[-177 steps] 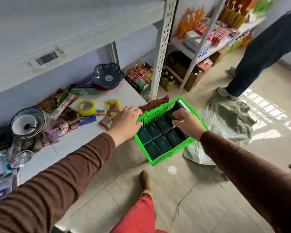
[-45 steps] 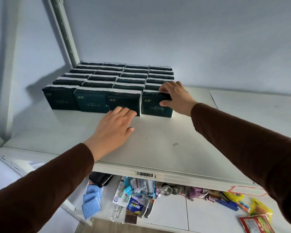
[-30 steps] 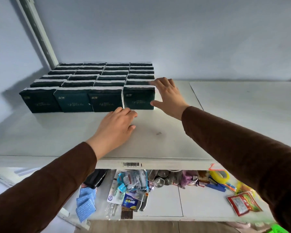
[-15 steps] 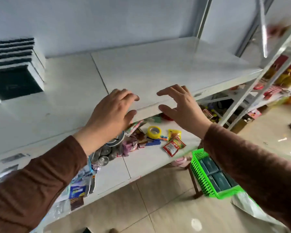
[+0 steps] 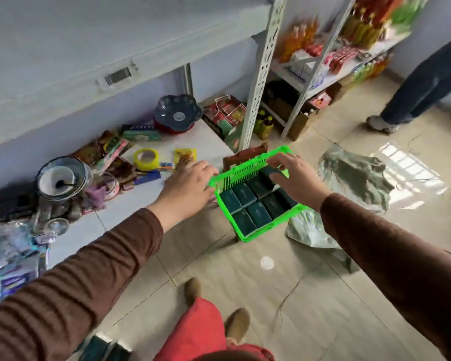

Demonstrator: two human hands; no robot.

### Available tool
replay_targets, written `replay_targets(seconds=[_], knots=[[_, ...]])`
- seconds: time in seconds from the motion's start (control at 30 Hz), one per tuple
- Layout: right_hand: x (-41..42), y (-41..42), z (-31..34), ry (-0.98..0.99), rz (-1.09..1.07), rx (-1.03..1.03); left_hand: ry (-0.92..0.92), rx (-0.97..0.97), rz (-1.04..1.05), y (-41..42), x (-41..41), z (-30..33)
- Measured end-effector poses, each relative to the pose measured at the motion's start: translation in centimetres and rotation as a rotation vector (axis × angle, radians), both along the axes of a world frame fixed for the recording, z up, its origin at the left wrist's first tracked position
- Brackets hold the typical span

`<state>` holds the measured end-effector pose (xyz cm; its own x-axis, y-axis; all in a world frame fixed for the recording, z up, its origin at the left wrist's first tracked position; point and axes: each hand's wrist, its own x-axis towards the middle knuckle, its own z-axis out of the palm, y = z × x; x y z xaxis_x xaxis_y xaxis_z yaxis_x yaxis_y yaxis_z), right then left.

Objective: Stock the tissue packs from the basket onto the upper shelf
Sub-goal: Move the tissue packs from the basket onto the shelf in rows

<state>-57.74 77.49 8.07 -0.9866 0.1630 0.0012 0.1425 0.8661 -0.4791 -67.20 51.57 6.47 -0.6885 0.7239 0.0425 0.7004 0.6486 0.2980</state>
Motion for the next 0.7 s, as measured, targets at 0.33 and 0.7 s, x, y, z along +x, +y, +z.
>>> replay_targets(seconds=[0.33,0.7], knots=[[-0.2,13.1,-15.1,-0.291,-0.386,-0.148,-0.305,-0.183,-0.097,16.4,-4.7,-14.0],[-3.2,23.3,-30.1,-0.627,-0.532,-0.113,-0.422,-0.381,-0.125,30.8,-10.9,-28.9]])
